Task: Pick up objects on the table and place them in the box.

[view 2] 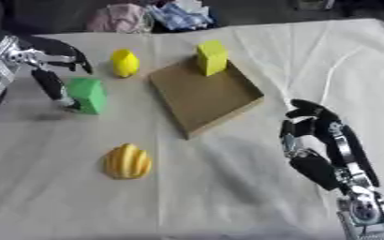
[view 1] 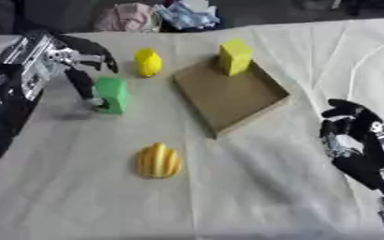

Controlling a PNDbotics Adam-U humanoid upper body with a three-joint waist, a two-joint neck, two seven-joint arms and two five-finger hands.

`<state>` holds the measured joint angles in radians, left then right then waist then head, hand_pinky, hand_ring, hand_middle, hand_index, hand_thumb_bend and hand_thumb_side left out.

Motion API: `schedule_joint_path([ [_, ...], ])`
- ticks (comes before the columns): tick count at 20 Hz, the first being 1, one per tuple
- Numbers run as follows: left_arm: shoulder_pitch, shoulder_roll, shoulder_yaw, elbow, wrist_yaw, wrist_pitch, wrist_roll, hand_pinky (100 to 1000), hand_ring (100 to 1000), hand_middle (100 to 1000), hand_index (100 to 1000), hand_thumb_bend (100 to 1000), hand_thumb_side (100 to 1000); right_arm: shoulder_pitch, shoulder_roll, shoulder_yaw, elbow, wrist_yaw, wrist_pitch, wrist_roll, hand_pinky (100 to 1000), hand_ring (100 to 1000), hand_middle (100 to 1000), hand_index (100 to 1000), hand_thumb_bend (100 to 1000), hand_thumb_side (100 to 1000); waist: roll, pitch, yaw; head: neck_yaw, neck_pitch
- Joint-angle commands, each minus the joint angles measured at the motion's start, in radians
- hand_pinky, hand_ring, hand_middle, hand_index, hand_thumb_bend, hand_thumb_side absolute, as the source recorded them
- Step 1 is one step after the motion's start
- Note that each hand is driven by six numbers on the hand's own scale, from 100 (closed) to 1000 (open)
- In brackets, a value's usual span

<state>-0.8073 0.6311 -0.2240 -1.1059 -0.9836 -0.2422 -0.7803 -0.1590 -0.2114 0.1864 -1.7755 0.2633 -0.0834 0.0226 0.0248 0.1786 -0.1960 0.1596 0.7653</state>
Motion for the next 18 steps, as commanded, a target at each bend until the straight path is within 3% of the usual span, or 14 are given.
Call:
schedule_joint_path([
  [1,-0.012,0.007,0.018,0.008,-0.008,0.007,0.026,812,777,835,889,560,416,-0.011,-0.009,0.000,-0.012,-0.004,-0.001,0.003,601,577,659,837,100,389,0.001,-0.018,-0.001,0.004,0.005],
  [5,-0.005,-0.003,0.016,0.030,-0.011,0.010,0.046,766,707,760,826,479,349,-0.012,-0.007,-0.001,-0.012,-0.004,-0.001,0.002,601,577,659,837,100,388,-0.001,-0.017,-0.003,0.005,0.005],
  [11,-0.004,-0.001,0.022,0.000,0.017,0.017,0.098,658,531,550,664,289,201,-0.012,-0.006,-0.003,-0.012,-0.004,-0.001,0.001,601,577,659,838,100,387,-0.004,-0.015,-0.002,0.003,0.005],
  [18,-0.056,0.002,0.000,-0.167,0.097,0.009,0.154,655,540,558,670,270,174,-0.011,-0.007,0.002,-0.011,-0.004,-0.002,0.005,602,577,659,837,100,383,-0.004,-0.018,0.000,0.001,0.005],
])
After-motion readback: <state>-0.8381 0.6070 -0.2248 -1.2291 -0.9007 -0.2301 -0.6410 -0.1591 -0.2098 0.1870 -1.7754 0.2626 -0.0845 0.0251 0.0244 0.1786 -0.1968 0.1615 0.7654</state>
